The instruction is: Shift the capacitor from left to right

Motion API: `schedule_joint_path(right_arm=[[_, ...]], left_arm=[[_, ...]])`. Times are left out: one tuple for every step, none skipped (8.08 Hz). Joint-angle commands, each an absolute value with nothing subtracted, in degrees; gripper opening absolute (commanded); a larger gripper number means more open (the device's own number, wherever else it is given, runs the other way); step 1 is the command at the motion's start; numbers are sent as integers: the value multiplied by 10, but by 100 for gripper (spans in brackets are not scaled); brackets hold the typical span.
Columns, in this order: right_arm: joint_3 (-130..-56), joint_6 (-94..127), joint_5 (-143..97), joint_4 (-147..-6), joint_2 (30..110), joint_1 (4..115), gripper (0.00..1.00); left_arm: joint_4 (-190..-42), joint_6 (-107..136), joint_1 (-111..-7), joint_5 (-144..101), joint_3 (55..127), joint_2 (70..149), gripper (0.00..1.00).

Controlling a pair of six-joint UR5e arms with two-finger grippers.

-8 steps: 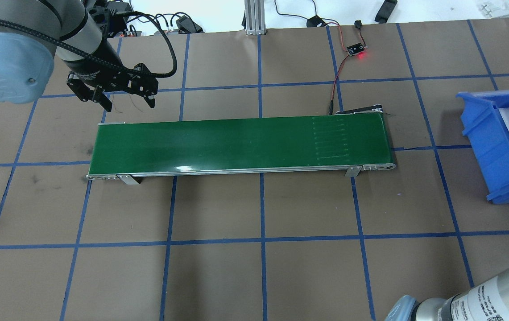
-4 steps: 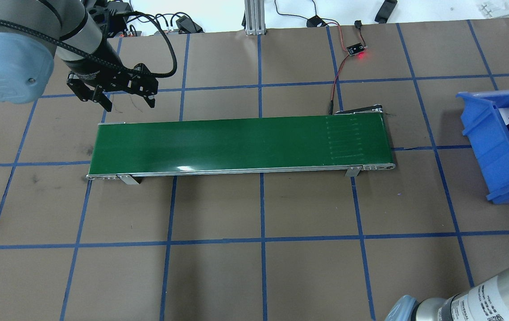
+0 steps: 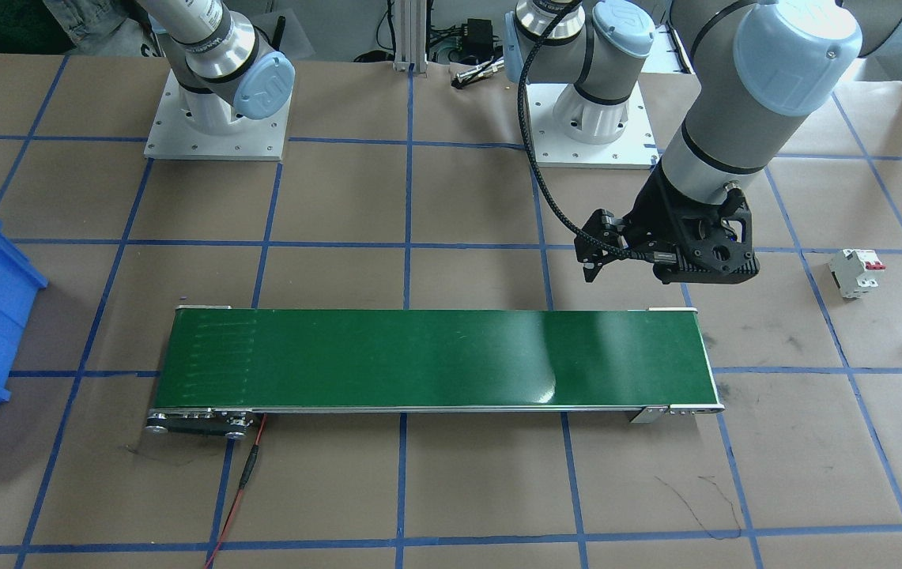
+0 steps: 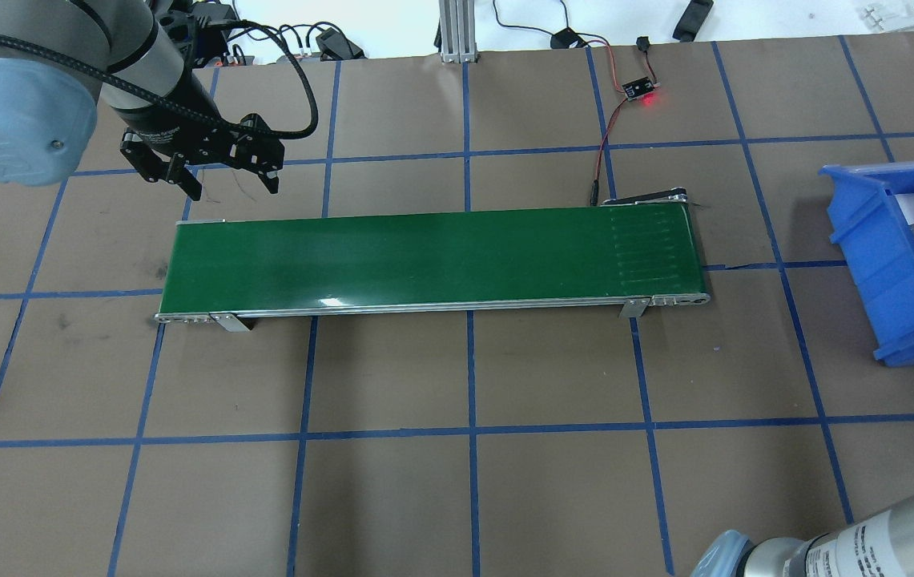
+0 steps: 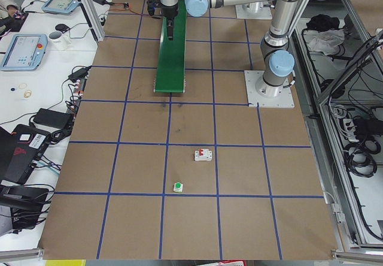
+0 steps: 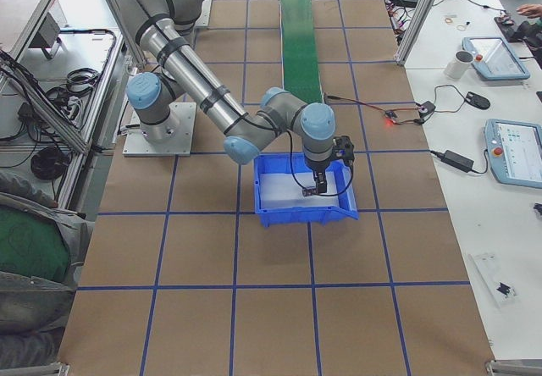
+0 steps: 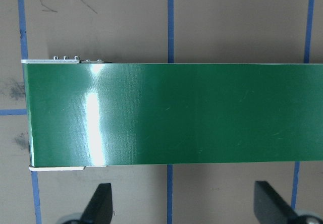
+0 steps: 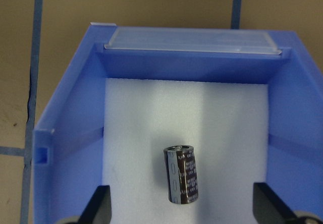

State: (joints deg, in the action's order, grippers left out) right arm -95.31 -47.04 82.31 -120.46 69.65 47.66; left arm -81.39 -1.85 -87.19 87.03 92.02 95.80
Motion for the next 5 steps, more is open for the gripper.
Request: schedule_joint_path(right_arm=[[-944,-465,866,-1155,808,477,100],[-938,-448,867,-1121,838,481,100],[-928,-388,874,-1068,863,487,100],[-914,-341,875,-1017,880,515,100],[-902,-298,875,-1002,895,555,100]], left_arm=[[-814,-18,-872,870,920,959,100],[-814,-18,-872,870,920,959,100],[-814,-18,-872,870,920,959,100],[-814,-18,-872,870,920,959,100],[-814,-18,-872,870,920,959,100]])
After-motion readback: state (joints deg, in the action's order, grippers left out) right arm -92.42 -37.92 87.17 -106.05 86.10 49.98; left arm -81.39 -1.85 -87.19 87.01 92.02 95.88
